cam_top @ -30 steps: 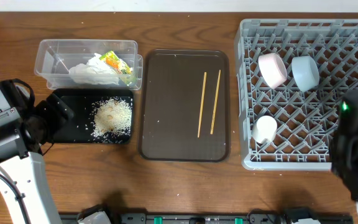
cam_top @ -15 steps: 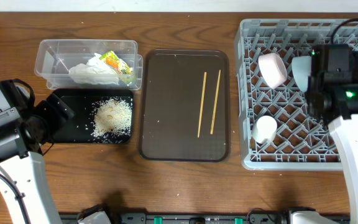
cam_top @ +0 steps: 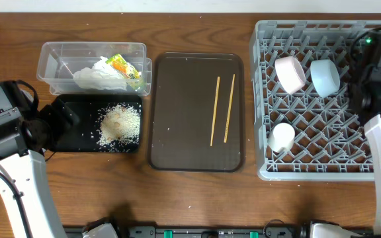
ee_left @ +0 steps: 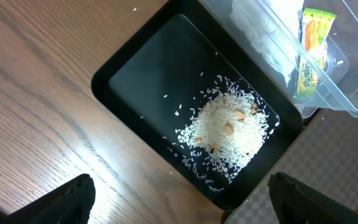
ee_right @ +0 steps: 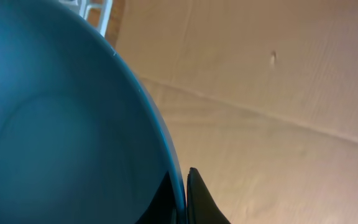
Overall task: Sort waste into correct bins and load items into the dishwasher rack
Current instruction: 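Lower the teal plate upright into the rack's right side and release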
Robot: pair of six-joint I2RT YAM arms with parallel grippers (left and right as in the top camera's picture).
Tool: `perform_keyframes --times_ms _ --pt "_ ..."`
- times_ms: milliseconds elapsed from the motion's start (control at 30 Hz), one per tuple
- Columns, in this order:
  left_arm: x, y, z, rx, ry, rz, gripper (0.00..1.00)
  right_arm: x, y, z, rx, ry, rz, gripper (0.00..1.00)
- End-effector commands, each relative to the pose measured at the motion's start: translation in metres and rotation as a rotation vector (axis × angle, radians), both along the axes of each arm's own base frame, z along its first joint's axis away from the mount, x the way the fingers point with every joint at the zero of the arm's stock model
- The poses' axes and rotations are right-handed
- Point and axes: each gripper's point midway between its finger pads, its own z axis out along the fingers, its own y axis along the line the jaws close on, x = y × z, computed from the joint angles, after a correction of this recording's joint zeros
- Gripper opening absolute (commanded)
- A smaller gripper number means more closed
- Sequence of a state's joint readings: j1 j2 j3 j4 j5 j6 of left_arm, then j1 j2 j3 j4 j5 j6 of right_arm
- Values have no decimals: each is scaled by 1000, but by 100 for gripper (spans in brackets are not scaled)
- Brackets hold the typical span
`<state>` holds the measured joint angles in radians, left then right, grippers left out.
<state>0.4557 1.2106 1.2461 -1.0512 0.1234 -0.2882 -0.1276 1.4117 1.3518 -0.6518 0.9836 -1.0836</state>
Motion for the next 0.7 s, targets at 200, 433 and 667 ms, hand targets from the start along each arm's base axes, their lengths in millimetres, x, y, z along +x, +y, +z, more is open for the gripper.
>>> perform_keyframes --times_ms 200,433,667 --pt "0 4 4 17 0 10 92 12 -21 -26 8 199 72 1" --pt "0 4 4 17 0 10 92 13 -25 -43 17 244 42 1" --pt "0 4 4 17 0 10 92 8 -22 -55 45 278 35 1"
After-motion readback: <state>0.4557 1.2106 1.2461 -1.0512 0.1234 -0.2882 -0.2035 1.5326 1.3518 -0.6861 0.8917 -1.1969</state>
